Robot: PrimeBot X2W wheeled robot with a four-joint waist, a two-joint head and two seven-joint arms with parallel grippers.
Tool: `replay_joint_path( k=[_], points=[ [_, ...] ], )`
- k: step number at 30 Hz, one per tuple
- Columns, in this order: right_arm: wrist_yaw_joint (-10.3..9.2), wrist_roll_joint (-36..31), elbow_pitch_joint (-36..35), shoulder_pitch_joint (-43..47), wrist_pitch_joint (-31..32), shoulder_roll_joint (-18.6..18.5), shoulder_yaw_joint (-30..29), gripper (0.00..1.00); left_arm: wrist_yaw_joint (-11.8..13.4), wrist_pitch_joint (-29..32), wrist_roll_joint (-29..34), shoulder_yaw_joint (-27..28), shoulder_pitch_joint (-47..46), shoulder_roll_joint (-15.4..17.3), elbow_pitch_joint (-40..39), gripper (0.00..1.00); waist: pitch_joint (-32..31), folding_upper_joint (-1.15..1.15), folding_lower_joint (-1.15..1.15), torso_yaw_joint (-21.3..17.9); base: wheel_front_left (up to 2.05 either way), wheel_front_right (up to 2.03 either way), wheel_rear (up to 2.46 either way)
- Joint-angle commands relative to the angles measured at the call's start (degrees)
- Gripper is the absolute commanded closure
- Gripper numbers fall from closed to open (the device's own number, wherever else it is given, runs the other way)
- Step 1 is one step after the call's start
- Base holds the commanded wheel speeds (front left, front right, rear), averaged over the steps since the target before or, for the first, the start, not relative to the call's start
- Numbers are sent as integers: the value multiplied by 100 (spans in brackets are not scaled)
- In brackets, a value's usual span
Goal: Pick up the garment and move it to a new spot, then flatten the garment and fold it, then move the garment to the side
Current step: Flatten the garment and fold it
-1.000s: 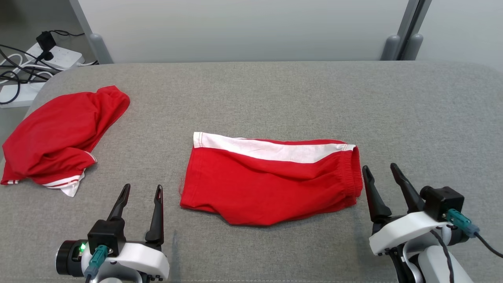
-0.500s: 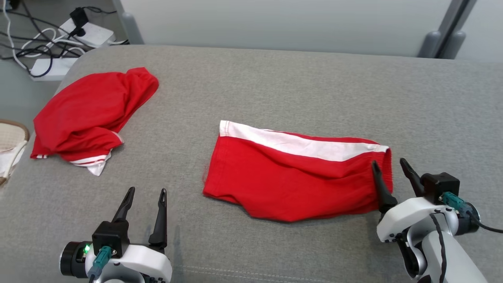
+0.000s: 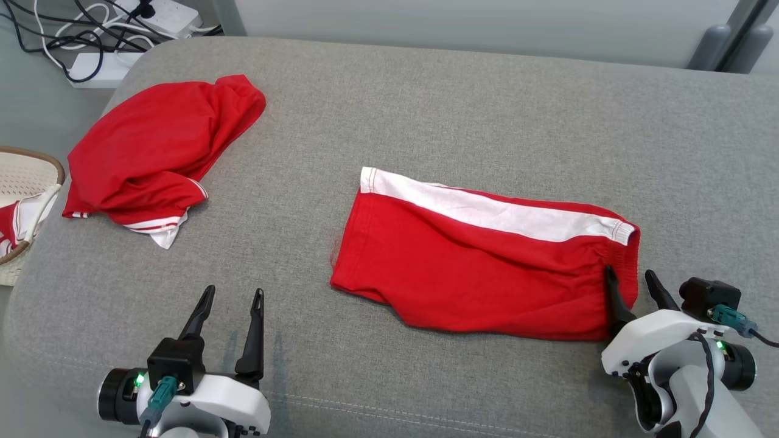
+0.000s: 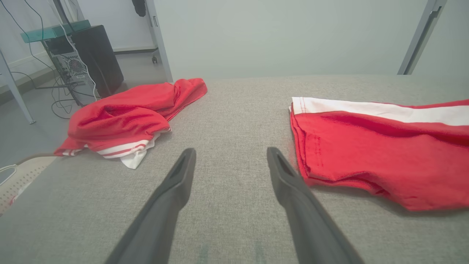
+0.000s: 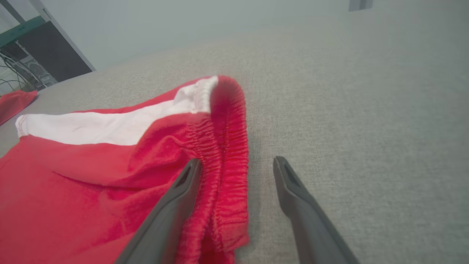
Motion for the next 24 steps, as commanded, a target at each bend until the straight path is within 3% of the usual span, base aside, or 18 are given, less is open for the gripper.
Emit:
replay_joint_path(
  k=[1,9,19,20,21,22,23,24],
  points=[
    [25,122,-26,-155,-69,30,168,0,-14,-58,-4,149,-274,41,-145,0,29,0,0,16,0,0,0],
    [25,1264,562,-397,-48,31,740,0,-13,-58,-61,78,-373,38,-132,0,179,0,0,130,0,0,0],
    [25,2290,802,-598,154,31,1511,0,-1,-58,-120,5,-393,37,-92,0,302,0,0,262,0,0,0],
    [25,2371,828,-609,190,31,1558,14,-2,-58,-127,-5,-393,37,-89,0,308,0,0,267,0,0,0],
    [25,2439,848,-619,211,31,1604,36,-1,-58,-134,-15,-395,37,-87,0,311,0,0,269,0,0,0],
    [25,2547,881,-634,196,29,1660,89,2,-58,-150,-28,-399,37,-84,0,309,0,0,264,0,0,0],
    [25,2592,889,-639,179,16,1676,100,4,-58,-158,-36,-401,37,-82,0,308,0,0,257,0,0,0],
    [25,2660,885,-642,156,0,1666,100,6,-58,-165,-43,-402,37,-82,0,306,0,0,247,0,0,0]
  ],
)
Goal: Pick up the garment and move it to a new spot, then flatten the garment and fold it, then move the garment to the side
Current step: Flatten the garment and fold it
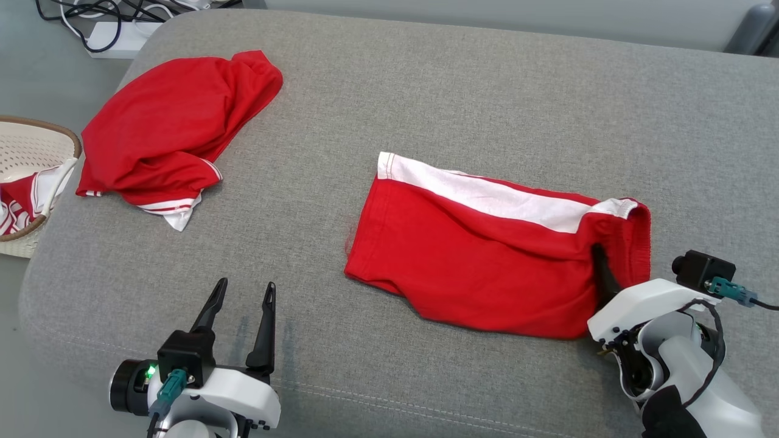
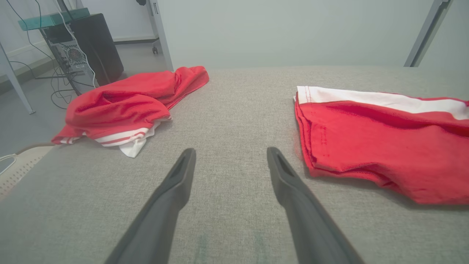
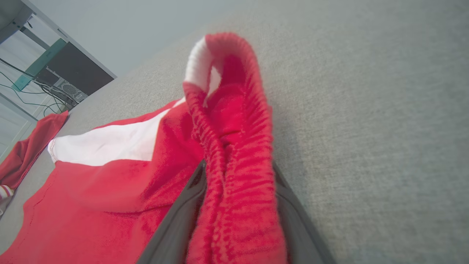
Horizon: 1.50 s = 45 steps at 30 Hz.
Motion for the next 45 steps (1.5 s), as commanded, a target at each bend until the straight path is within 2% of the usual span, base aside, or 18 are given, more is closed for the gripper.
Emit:
replay_joint_path(
  k=[1,7,16,21,28,32,36,43,44,45],
  points=[
    [26,196,72,136,86,167,166,100,8,-58,-68,145,-267,50,-119,0,-9,0,0,-29,0,0,0],
    [26,485,-38,135,-21,-67,72,100,3,-58,-113,138,-256,50,-106,0,-51,0,0,-151,0,0,0],
    [26,809,-332,220,-81,-713,-8,100,20,-58,-174,62,-249,50,-116,0,-171,0,0,-388,0,0,0],
    [26,1025,-863,250,44,-961,156,100,66,-58,-75,32,-226,50,-207,0,-256,0,0,-462,0,0,0],
    [26,1861,-2254,477,905,-890,587,100,73,-58,-72,-36,-192,50,-265,0,-373,0,0,-349,0,0,0],
    [26,2090,-2674,548,1282,-767,833,100,88,-58,-154,-147,-154,50,-256,0,-396,0,0,-121,0,0,0],
    [26,1978,-2587,409,1398,-614,1015,100,108,-58,-227,-252,-125,50,-213,0,-378,0,0,200,0,0,0],
    [26,1635,-1810,30,1255,-391,1047,100,135,-58,-346,-397,-46,50,-140,0,-326,0,0,831,0,0,0],
    [26,1576,-1674,-16,1230,-381,1048,69,136,-58,-359,-413,-34,50,-121,0,-319,0,0,901,0,0,0],
    [26,1544,-1556,-65,1176,-356,1024,3,133,-58,-371,-425,-20,50,-92,0,-313,0,0,953,0,0,0]
  ],
)
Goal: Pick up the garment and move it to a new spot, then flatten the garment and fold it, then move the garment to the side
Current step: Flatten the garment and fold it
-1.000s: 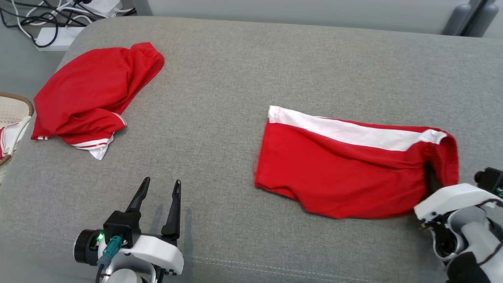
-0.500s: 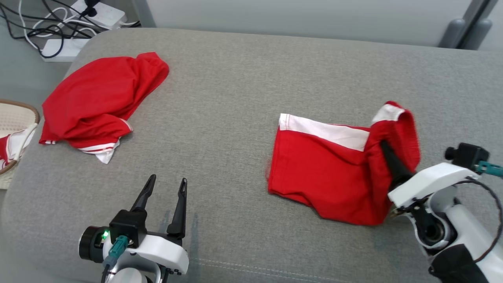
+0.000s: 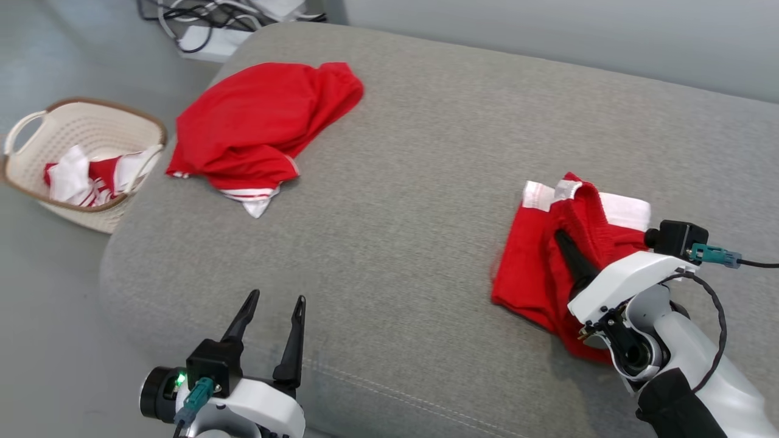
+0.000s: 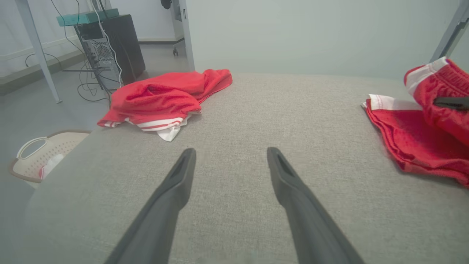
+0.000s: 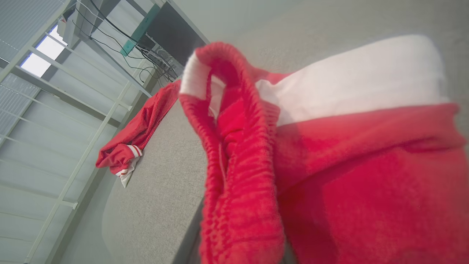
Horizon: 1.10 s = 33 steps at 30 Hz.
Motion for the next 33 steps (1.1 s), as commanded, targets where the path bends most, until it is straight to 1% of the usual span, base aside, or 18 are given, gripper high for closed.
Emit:
replay_joint_path(
  k=[1,5,9,11,15,18,21,26,33],
  points=[
    [26,-89,48,-197,-196,73,45,0,52,-58,-30,153,-65,46,-68,0,34,0,0,222,0,0,0],
    [26,-140,201,-340,-307,169,60,0,73,-58,-33,206,-26,46,-24,0,10,0,0,204,0,0,0],
    [26,-162,67,-463,-438,133,76,0,96,-58,-3,325,19,46,-7,0,-54,0,0,-20,0,0,0],
    [26,-108,-121,-486,-556,12,-26,0,90,-58,1,371,4,46,-26,0,-91,0,0,-167,0,0,0],
    [26,48,-400,-397,-858,-378,-493,0,71,-58,11,391,-37,46,-75,0,-150,0,0,-464,0,0,0],
    [26,154,-401,-183,-924,-632,-826,0,73,-58,2,366,-64,46,-110,0,-148,0,0,-637,0,0,0],
    [26,242,-365,89,-898,-725,-1001,0,77,-58,-1,327,-106,46,-128,0,-98,0,0,-703,0,0,0],
    [26,439,-383,508,-760,-549,-985,0,52,-58,23,291,-158,46,-137,0,19,0,0,-645,0,0,0],
    [26,754,-535,727,-579,-246,-748,0,50,-58,47,318,-177,46,-139,0,122,0,0,-383,0,0,0]
  ],
)
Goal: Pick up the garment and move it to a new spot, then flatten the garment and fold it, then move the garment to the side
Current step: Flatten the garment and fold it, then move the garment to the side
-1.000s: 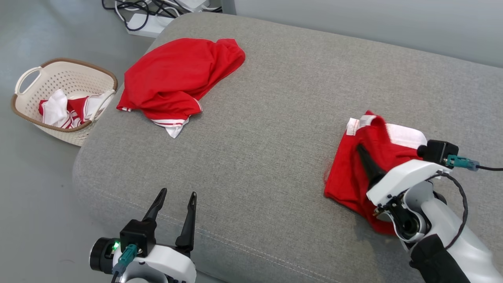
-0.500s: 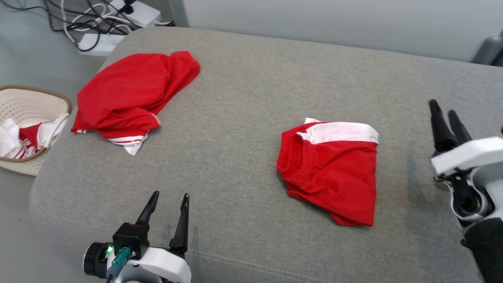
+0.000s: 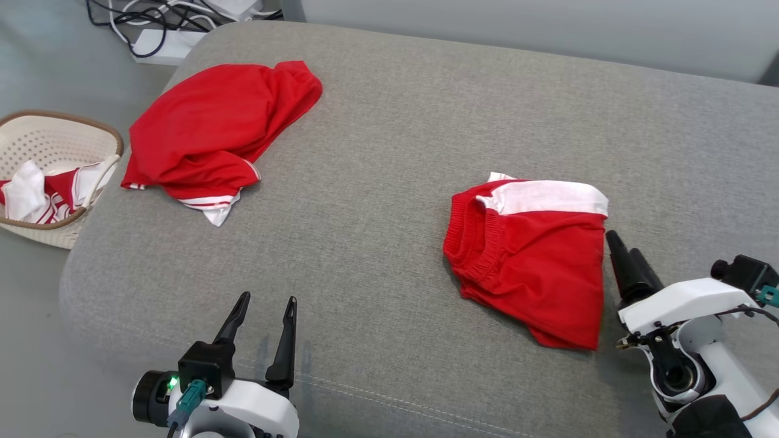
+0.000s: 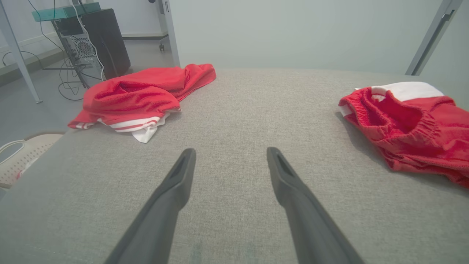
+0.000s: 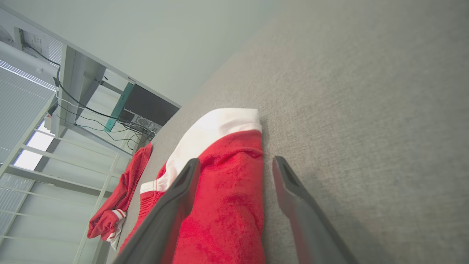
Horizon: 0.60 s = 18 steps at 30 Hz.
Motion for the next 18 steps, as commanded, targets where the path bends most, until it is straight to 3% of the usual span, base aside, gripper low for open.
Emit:
replay_joint_path(
  k=[1,18],
  points=[
    [26,56,-139,63,65,0,138,0,3,-58,31,200,-241,43,-154,0,25,0,0,80,0,0,0],
    [26,330,315,-40,589,268,592,2,96,-58,-198,46,-295,43,-173,0,206,0,0,278,0,0,0]
  ],
)
